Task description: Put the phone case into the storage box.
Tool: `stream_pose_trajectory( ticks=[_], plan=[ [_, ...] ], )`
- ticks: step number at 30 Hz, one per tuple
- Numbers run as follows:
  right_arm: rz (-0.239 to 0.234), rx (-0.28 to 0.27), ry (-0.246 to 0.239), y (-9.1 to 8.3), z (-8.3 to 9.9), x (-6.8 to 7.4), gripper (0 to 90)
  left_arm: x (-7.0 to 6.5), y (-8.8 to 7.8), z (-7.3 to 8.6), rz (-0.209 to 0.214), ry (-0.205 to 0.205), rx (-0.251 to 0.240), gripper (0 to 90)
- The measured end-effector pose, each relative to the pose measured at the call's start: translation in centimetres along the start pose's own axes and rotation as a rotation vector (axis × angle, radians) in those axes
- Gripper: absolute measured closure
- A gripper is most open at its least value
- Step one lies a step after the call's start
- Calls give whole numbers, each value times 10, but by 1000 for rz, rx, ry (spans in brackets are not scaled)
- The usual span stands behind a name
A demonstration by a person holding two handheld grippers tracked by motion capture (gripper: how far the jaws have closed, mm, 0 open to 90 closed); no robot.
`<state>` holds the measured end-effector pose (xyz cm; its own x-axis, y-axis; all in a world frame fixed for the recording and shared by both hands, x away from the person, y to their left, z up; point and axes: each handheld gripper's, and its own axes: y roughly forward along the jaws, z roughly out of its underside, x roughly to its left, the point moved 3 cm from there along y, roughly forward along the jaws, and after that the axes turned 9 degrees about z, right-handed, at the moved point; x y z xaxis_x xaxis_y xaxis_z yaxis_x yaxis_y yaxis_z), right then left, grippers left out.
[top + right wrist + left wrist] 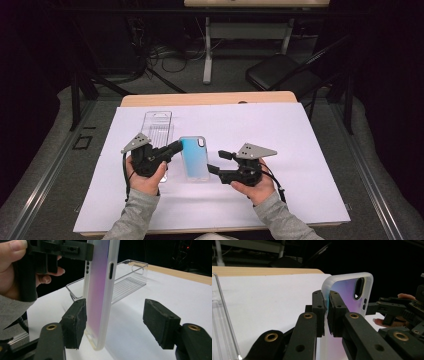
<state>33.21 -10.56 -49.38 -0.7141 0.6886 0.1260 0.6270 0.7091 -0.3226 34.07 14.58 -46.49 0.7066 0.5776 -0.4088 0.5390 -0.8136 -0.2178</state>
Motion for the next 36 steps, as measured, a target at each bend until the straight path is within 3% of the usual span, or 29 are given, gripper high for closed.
stream_pose_trajectory(
  ticks=[4,10,18,24,26,32,36],
  plan=[
    [10,14,-22,0,1,-2,345,2,-2,-2,-3,2,-11,851],
    [27,29,-11,0,2,-5,322,5,-5,-4,-12,8,-18,851],
    [34,23,-13,0,1,-6,158,8,-8,-5,-21,5,-26,852],
    [28,13,24,-1,0,-8,118,10,-11,-7,-17,10,-43,852],
    [40,32,12,-1,0,-8,108,11,-12,-8,-21,17,-43,852],
    [53,28,40,-2,0,-12,99,14,-14,-11,-32,31,-45,852],
    [39,24,38,-4,-1,-13,47,17,-15,-15,-42,38,-47,852]
  ],
)
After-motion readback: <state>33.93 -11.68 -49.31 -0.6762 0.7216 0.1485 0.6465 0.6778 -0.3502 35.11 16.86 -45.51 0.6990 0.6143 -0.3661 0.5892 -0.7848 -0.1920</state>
